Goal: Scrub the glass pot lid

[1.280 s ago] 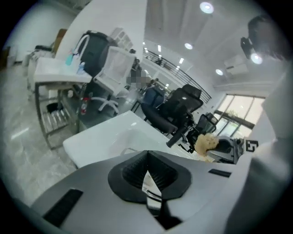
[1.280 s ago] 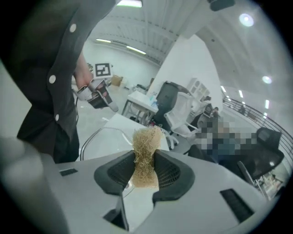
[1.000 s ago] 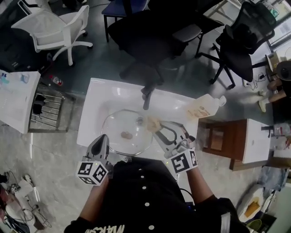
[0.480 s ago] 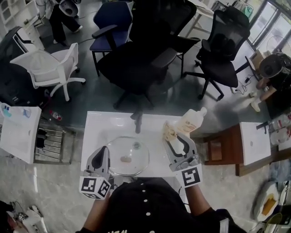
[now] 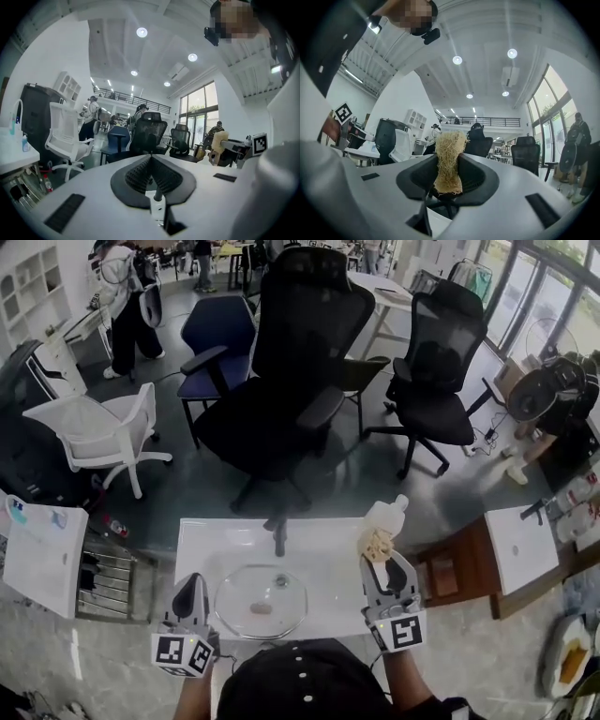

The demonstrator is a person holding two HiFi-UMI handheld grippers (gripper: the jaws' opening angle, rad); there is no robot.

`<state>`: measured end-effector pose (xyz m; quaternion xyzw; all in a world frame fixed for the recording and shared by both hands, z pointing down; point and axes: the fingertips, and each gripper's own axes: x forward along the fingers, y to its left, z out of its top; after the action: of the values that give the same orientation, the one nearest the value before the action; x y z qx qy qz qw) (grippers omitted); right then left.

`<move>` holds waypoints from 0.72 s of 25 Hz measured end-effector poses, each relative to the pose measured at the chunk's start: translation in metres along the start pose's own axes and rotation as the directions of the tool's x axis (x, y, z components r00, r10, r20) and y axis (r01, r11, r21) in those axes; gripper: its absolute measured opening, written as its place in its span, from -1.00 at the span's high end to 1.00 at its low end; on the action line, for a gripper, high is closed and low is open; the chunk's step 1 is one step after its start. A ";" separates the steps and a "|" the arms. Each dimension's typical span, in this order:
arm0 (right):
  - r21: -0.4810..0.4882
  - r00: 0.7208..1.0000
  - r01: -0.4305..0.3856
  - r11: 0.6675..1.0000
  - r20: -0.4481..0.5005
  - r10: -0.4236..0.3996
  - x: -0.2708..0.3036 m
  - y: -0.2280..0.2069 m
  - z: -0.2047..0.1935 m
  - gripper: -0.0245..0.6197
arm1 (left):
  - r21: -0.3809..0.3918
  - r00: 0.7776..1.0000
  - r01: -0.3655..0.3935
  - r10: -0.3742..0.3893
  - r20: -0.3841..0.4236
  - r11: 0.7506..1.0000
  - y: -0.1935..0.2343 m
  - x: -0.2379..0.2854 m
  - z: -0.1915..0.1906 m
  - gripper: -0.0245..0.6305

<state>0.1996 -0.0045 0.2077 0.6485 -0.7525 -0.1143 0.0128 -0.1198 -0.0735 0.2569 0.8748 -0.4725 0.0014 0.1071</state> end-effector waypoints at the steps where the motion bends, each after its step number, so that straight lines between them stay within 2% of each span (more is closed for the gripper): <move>1: 0.009 1.000 0.013 1.000 -0.001 -0.013 -0.003 -0.004 -0.001 0.49 | 0.005 1.000 -0.006 0.006 0.004 1.000 0.004 -0.002 0.002 0.85; 11: 0.036 0.999 0.049 0.998 0.002 -0.049 -0.009 -0.014 -0.006 0.49 | 0.016 0.997 -0.077 0.077 0.011 0.997 0.029 -0.014 0.007 0.85; 18: 0.004 0.999 0.038 0.999 -0.011 -0.037 -0.007 -0.013 -0.008 0.50 | 0.009 0.997 -0.072 0.072 -0.003 0.997 0.026 -0.013 0.001 0.85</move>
<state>0.2143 -0.0003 0.2138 0.6631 -0.7404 -0.1092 0.0133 -0.1485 -0.0764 0.2598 0.8577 -0.5035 0.0088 0.1039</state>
